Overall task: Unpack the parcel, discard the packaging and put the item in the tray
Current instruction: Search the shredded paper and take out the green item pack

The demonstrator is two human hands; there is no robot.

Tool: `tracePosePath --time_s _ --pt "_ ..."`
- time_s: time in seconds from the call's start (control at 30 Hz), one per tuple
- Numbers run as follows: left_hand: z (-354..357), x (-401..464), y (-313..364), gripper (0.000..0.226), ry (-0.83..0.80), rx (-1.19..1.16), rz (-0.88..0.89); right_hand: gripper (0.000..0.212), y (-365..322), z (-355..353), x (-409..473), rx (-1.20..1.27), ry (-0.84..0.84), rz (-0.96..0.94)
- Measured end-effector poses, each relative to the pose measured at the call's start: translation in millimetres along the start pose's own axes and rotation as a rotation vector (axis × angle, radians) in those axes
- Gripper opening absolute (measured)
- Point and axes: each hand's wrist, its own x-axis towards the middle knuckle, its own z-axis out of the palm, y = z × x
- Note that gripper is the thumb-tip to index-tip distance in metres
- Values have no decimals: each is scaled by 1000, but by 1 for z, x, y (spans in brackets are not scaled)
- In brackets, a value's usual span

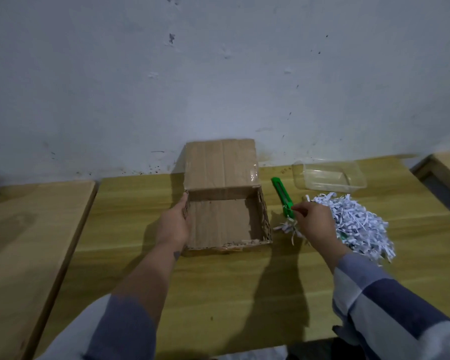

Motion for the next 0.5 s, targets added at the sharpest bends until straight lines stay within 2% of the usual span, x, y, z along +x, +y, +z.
tracePosePath --time_s 0.23,0.33,0.5 --pt "4 12 -6 56 -71 12 -29 20 12 2 -10 -27 -17 -6" --pt "3 13 -3 54 -81 112 -15 18 12 0 -9 2 -25 -11" --pt "6 9 30 55 -1 261 91 18 14 -15 -4 54 -16 11"
